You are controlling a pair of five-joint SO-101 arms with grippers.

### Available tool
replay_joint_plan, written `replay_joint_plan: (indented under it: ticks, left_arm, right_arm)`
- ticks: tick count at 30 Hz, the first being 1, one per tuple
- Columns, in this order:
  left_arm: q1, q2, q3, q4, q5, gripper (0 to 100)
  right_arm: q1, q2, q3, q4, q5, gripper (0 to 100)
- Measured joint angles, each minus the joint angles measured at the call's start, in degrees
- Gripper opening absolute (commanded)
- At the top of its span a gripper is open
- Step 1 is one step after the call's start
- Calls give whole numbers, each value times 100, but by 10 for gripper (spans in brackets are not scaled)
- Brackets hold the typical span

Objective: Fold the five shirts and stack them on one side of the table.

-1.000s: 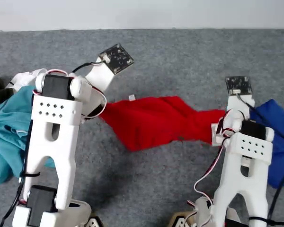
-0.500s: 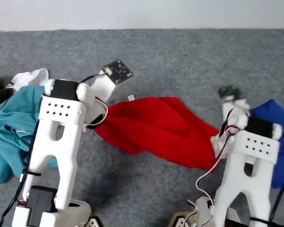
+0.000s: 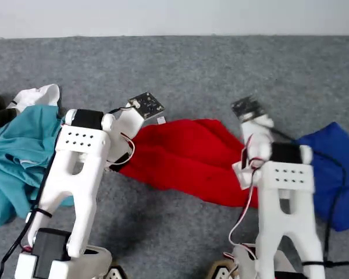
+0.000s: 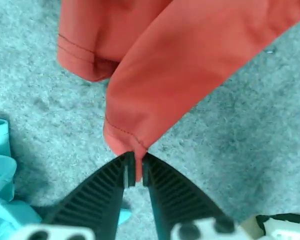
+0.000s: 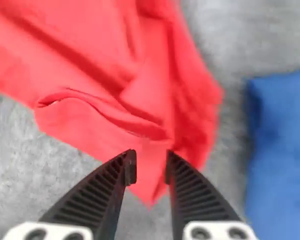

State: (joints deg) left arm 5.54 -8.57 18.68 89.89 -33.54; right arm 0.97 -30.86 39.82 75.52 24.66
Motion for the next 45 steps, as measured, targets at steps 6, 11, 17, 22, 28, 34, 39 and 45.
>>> replay_joint_plan:
  ticks: [6, 11, 17, 22, 28, 34, 39, 45]
  left_arm:
    - [0, 0, 0, 0, 62, 13]
    - [0, 0, 0, 0, 404, 13]
    - [0, 0, 0, 0, 440, 13]
    - [0, 0, 0, 0, 440, 13]
    - [0, 0, 0, 0, 440, 13]
    - [0, 0, 0, 0, 440, 13]
    - [0, 0, 0, 0, 440, 13]
    - [0, 0, 0, 0, 440, 13]
  right_arm:
    - [-26, 0, 615, -862, 0, 142]
    - [-26, 0, 738, -1037, 70, 8]
    - [105, 0, 738, -1046, 88, 10]
    - [299, 0, 738, -1046, 88, 10]
    - [299, 0, 484, -721, 88, 10]
    - [290, 0, 273, -492, 413, 55]
    - [290, 0, 369, -457, 457, 222]
    - [290, 0, 721, -457, 466, 172]
